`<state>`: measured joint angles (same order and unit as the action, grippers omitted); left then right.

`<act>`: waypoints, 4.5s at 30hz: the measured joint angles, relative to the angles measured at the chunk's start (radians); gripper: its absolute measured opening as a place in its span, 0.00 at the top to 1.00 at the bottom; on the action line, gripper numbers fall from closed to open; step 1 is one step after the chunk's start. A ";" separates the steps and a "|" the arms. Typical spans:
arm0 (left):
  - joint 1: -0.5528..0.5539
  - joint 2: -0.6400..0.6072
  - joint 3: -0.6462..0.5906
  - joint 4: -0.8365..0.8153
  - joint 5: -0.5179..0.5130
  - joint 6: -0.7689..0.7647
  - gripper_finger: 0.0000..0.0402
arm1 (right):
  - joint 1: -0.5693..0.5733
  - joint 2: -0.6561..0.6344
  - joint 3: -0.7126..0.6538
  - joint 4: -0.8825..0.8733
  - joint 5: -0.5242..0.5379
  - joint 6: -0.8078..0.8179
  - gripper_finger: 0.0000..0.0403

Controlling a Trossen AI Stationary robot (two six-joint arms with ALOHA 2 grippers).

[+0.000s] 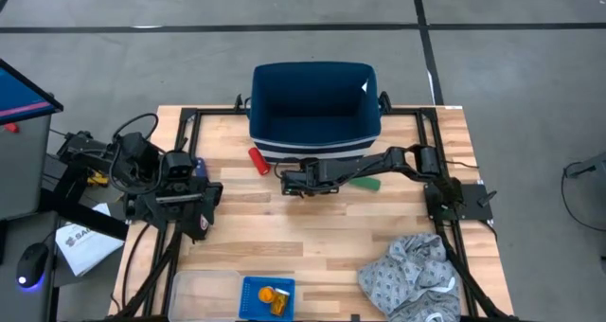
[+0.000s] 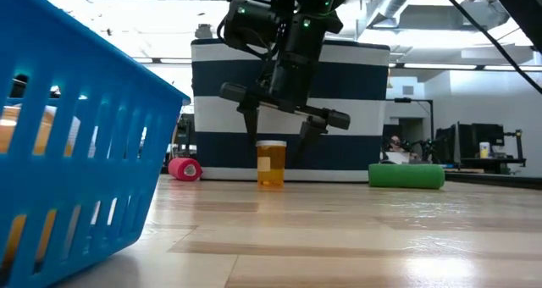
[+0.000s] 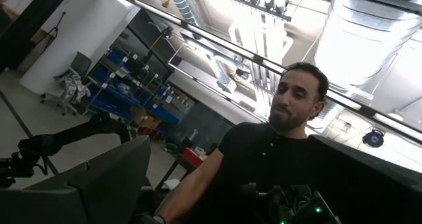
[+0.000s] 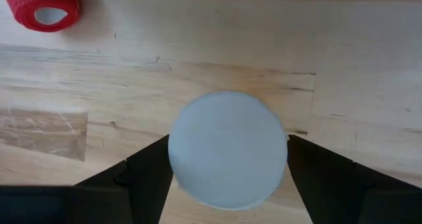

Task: Pick & place medical supplies in basket/bin
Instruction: Put the yellow pill bottle in the blue basket

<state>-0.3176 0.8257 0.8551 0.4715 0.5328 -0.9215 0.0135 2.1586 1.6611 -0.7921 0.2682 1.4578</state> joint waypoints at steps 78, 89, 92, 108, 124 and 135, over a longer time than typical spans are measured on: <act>-0.077 0.037 0.000 0.001 -0.038 0.023 0.00 | 0.557 0.006 0.397 -0.068 0.083 0.446 0.49; -0.159 0.102 0.000 0.001 -0.073 0.025 0.00 | 0.561 0.101 0.396 0.177 0.075 0.446 0.49; -0.181 0.112 0.000 0.000 -0.090 0.026 0.00 | 0.565 0.125 0.396 0.208 0.065 0.453 0.49; -0.221 0.155 0.000 0.038 -0.123 0.026 0.00 | 0.560 0.129 0.397 0.092 0.061 0.432 0.49; -0.220 0.160 0.000 0.053 -0.122 0.024 0.00 | 0.551 0.220 0.396 0.338 0.035 0.390 0.43; -0.221 0.160 0.000 0.053 -0.127 0.023 0.00 | 0.541 0.219 0.396 0.321 0.020 0.351 0.33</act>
<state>-0.5382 0.9859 0.8551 0.5245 0.4062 -0.8982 0.5541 2.3772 2.0571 -0.4709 0.2886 1.8092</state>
